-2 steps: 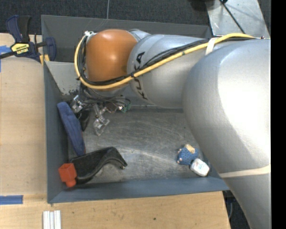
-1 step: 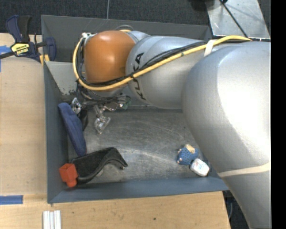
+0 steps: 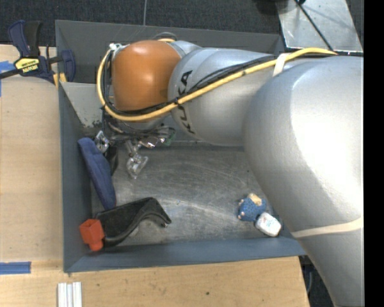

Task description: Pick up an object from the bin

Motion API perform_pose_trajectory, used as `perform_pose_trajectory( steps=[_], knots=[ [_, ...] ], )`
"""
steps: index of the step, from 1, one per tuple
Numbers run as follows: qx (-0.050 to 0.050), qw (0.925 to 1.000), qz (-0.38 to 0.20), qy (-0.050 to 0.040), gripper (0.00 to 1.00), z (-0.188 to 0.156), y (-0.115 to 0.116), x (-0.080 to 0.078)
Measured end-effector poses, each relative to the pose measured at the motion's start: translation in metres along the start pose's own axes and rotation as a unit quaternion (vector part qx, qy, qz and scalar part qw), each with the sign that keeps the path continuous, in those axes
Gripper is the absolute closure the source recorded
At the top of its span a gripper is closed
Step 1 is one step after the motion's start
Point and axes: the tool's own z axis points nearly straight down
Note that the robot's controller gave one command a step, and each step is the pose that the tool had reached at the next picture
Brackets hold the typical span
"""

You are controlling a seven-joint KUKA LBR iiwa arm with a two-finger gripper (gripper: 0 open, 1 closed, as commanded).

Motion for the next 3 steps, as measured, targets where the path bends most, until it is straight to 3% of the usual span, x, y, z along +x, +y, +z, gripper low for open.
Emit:
perform_pose_trajectory(
  steps=[1, 2, 3],
  knots=[
    [-0.003, 0.9992, -0.041, -0.0027, 0.0, -0.0094, 0.0007, 0.0019],
    [0.005, 0.9938, -0.111, -0.0033, 0.0, -0.0023, 0.001, -0.005],
    [0.004, 0.9939, -0.11, -0.0028, 0.0, -0.002, 0.0007, -0.0058]
  ],
)
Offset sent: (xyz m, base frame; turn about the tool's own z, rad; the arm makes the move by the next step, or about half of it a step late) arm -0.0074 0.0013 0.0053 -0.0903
